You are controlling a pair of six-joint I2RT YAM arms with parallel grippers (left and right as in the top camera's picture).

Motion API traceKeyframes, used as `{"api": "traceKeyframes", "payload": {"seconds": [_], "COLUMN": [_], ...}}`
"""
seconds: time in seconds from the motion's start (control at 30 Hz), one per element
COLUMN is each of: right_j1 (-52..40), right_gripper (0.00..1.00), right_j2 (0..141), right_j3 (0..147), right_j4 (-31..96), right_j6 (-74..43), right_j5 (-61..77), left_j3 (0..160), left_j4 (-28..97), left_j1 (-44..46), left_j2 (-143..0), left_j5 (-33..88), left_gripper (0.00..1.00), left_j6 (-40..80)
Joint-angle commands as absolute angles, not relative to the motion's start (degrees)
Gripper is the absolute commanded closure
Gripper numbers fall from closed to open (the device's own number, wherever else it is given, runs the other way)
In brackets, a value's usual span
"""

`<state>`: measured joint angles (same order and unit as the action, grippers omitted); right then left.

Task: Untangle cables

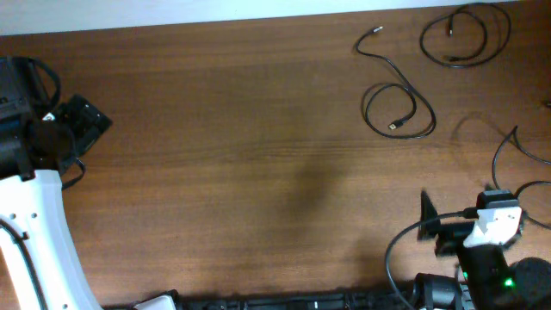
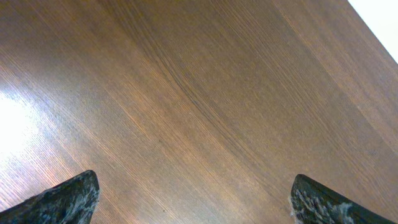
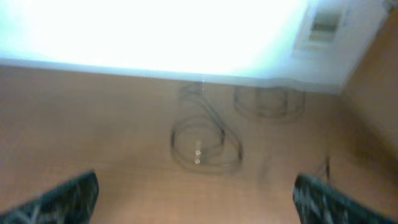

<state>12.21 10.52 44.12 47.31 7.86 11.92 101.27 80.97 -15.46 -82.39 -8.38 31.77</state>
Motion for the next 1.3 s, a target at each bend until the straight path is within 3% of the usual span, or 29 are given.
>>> {"api": "traceKeyframes", "payload": {"seconds": [0.0,0.2,0.27,0.43,1.13,1.27], "right_j1": [10.0,7.5,7.5,7.5,7.5,7.5], "right_gripper": [0.01,0.02,0.02,0.02,0.02,0.01], "right_j2": [3.6,0.2,0.2,0.2,0.2,0.2], "right_j3": [30.4,5.7,0.8,0.3,0.3,0.3], "right_j4": [34.7,6.9,3.6,4.1,4.0,4.0], "right_j6": [8.0,6.2,-3.1,4.3,4.3,4.3], "right_j5": [15.6,15.1,8.0,5.5,5.7,5.7], "left_j3": [101.7,101.7,101.7,101.7,101.7,101.6], "left_j4": [80.9,80.9,80.9,80.9,80.9,79.3], "left_j1": [-15.7,-15.7,-15.7,-15.7,-15.4,-6.7], "left_j2": [-82.3,-82.3,-82.3,-82.3,-83.3,-80.0], "left_j5": [-8.2,-8.2,-8.2,-8.2,-8.2,-12.8], "left_gripper": [0.01,0.01,0.01,0.01,0.01,0.01], "left_j6": [32.3,32.3,32.3,32.3,32.3,32.3]}}
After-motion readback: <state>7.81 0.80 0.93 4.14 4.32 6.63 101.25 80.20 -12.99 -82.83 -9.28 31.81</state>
